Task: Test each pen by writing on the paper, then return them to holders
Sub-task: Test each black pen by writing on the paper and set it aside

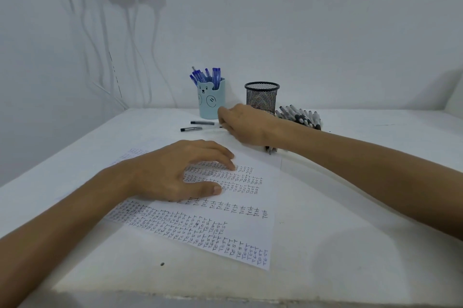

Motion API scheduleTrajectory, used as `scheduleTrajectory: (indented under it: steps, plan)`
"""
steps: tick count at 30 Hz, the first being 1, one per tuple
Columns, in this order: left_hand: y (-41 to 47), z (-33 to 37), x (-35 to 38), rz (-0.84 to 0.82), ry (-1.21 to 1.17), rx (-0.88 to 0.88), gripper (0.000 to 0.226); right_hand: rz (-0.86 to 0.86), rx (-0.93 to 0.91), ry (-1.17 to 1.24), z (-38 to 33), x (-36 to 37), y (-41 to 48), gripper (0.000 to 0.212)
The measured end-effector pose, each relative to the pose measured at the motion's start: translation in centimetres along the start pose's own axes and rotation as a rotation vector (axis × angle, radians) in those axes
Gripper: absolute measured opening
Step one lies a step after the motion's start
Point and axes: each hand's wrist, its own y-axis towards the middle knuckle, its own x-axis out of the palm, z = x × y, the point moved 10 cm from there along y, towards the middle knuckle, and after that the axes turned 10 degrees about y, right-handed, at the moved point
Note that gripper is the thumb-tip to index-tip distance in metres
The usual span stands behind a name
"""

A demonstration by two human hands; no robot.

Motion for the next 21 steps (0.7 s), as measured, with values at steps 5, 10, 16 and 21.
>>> scheduleTrajectory:
  steps: [5,10,16,21]
  plan:
    - [0.0,-0.1,0.0,0.001,-0.004,-0.005,0.045,0.252,0.005,0.082,1.1,-3.5,-2.2,0.050]
    - [0.0,-0.2,0.0,-0.006,0.003,-0.011,0.046,0.303,0.040,0.205,1.4,-5.1,-3.6,0.070]
    - [0.1,0.0,-0.1,0.012,-0.009,-0.014,0.043,0.364,0.035,0.442,1.1,-5.8,-4.8,0.060]
    - [0.0,0.3,-0.2,0.044,0.001,0.007,0.040,0.466,0.070,0.593,1.6,-6.5,-6.0,0.046]
